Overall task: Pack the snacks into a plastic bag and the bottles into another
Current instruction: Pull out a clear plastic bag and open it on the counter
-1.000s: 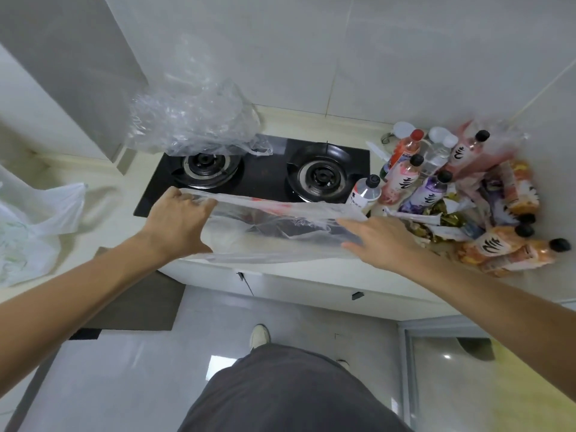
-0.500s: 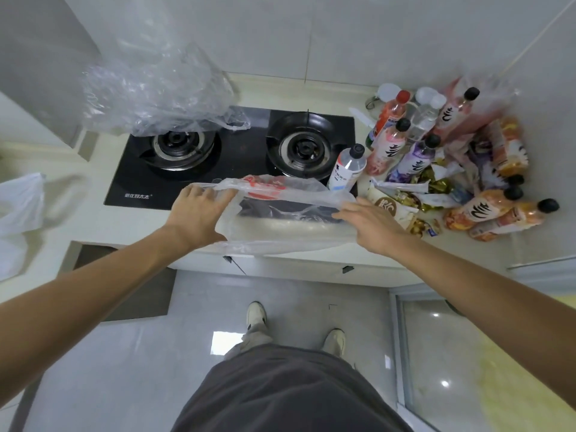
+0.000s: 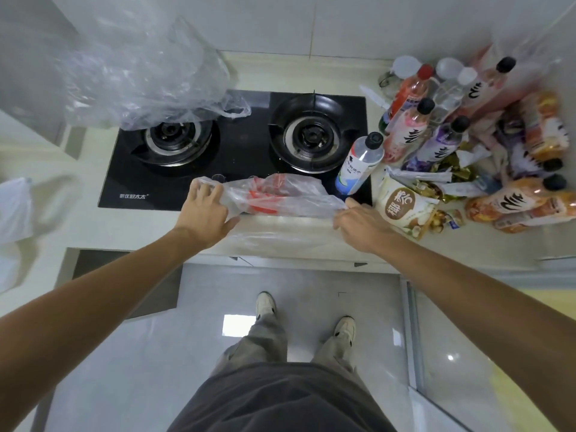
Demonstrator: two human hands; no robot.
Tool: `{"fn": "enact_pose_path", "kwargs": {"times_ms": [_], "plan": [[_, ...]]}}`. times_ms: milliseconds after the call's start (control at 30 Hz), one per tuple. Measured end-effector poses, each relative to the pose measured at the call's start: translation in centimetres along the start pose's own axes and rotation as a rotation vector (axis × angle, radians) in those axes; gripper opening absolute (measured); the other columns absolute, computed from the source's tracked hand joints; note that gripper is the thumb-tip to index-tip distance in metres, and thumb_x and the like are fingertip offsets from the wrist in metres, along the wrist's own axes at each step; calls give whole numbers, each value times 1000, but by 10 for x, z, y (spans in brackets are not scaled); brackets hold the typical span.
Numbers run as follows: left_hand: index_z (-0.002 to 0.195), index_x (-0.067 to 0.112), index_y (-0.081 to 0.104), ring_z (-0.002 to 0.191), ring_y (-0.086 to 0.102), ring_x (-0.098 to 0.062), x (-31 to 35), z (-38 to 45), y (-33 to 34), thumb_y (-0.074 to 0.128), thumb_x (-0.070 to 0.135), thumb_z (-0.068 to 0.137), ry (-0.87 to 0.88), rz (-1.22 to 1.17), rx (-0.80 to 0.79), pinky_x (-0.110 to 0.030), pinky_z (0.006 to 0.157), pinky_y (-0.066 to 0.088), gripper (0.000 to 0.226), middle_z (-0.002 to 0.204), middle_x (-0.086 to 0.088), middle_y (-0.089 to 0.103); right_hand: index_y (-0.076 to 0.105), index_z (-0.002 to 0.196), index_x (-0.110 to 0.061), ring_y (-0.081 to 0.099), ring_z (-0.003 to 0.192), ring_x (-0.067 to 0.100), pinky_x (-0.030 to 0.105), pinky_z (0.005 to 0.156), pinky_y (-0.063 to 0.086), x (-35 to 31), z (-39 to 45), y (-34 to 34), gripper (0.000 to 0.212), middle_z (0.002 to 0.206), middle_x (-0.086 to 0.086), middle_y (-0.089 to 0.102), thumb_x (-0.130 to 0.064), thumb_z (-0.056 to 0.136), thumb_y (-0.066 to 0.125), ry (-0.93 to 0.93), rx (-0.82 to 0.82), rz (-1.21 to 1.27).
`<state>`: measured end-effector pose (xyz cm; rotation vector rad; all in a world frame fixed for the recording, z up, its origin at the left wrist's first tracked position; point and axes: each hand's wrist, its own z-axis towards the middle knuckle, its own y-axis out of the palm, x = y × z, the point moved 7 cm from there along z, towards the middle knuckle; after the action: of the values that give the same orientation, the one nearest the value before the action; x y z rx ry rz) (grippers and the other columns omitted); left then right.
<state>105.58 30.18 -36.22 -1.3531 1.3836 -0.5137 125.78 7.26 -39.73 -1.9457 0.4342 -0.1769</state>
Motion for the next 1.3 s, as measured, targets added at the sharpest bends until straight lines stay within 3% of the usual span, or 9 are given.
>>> {"fn": "enact_pose_path", "kwargs": {"times_ms": [133, 233, 300, 533, 733, 833, 967, 1100, 1300], "plan": [[98, 20, 74, 116, 44, -32, 10, 6, 10, 66, 54, 86, 70, 53, 25, -55, 112, 27, 37, 129, -11, 43, 72, 122, -27, 38, 102, 15, 36, 76, 43, -10, 11, 14, 60, 113, -15, 65, 13, 80, 52, -129, 52, 40], [102, 12, 67, 106, 42, -35, 17, 9, 14, 74, 22, 77, 145, 90, 75, -57, 96, 38, 28, 123, -18, 40, 70, 127, -25, 24, 93, 9, 33, 70, 32, -21, 19, 21, 75, 121, -18, 66, 21, 72, 50, -188, 71, 69], [106, 6, 59, 98, 43, -37, 21, 9, 12, 65, 0, 67, 216, 111, 157, -55, 85, 42, 40, 117, -21, 39, 65, 133, -26, 29, 94, 12, 33, 69, 30, -24, 21, 24, 79, 129, -16, 65, 20, 70, 52, -184, 113, 41], [116, 9, 51, 93, 50, -38, 26, 9, 18, 60, -14, 60, 411, -30, 297, -53, 76, 47, 62, 111, -17, 48, 58, 118, -8, 60, 86, 33, 39, 65, 45, -25, 23, 20, 43, 90, 15, 68, -17, 83, 79, 10, 296, 48], [140, 27, 50, 138, 33, -40, 37, 19, 35, 70, -5, 72, 441, -34, 125, -71, 101, 39, 78, 165, -2, 23, 45, 142, -15, 61, 113, 32, 42, 90, 44, -3, 16, 38, 59, 125, 14, 66, -42, 94, 67, 124, 101, 58], [151, 34, 39, 130, 38, -39, 43, 26, 38, 67, 0, 76, 380, -10, 32, -69, 97, 38, 87, 162, 1, 28, 59, 139, -26, 60, 115, 31, 44, 95, 45, 8, 4, 42, 49, 128, 10, 65, -41, 94, 70, 107, 83, 48], [155, 35, 30, 124, 40, -36, 53, 38, 33, 63, 29, 92, 275, -59, -6, -67, 100, 34, 72, 149, 0, 43, 79, 107, -27, 61, 107, 30, 43, 87, 47, 17, -11, 41, 20, 103, 6, 72, -39, 95, 68, 61, 129, 3], [149, 30, 39, 125, 42, -35, 57, 46, 25, 58, 46, 95, 214, -136, 37, -65, 101, 37, 60, 142, -5, 49, 82, 92, -19, 55, 106, 28, 42, 87, 42, 27, -22, 43, 39, 88, -1, 69, -46, 102, 56, 51, 91, -62], [143, 28, 44, 125, 40, -35, 68, 53, 18, 52, 65, 92, 107, -185, -33, -63, 102, 40, 63, 135, -11, 46, 79, 102, -13, 41, 119, 27, 41, 94, 43, 35, -32, 59, 42, 122, -3, 57, -50, 97, 60, -35, -46, -116]]}}
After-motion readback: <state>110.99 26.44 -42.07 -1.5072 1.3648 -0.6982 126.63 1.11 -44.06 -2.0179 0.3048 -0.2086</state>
